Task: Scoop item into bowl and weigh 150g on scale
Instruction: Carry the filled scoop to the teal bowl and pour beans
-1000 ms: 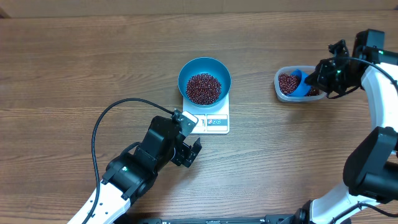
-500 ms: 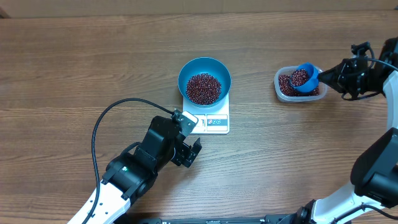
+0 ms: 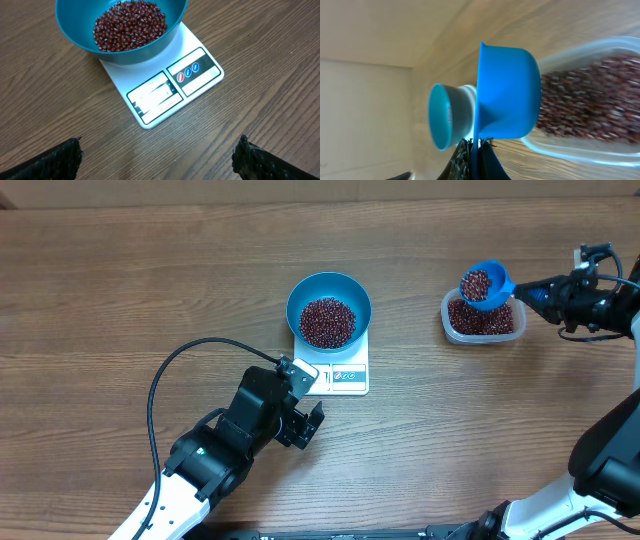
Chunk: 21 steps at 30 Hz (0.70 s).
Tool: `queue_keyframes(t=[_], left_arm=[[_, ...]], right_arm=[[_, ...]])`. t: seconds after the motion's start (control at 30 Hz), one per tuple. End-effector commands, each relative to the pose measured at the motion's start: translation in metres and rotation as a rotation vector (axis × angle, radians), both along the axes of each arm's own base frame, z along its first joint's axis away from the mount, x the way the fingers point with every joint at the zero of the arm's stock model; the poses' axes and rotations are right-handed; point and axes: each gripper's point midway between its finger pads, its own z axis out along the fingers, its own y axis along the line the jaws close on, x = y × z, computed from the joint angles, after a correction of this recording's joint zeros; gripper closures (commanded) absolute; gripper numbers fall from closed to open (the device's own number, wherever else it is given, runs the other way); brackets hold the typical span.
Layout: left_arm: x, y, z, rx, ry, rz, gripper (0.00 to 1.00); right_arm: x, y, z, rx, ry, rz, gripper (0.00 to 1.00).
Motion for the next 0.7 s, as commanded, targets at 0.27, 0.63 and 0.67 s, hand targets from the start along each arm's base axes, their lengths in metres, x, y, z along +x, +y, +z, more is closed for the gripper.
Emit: queue_keyframes(t=[0.27, 0.63, 0.67], left_arm=[[-0.001, 0.001, 0.001, -0.011, -0.002, 0.006, 0.01], [-0.001, 0.001, 0.001, -0.011, -0.002, 0.006, 0.01], [-0.001, 0.001, 0.001, -0.011, -0.002, 0.006, 0.0]], right_arm=[[0.002, 0.035, 0.058, 0.253, -0.194, 0.122, 0.96], [-0.004, 0.129, 0.063, 0.265, -0.187, 0.353, 0.96], [-0.006, 0.137, 0.066, 0.262, -0.193, 0.373, 0.96]])
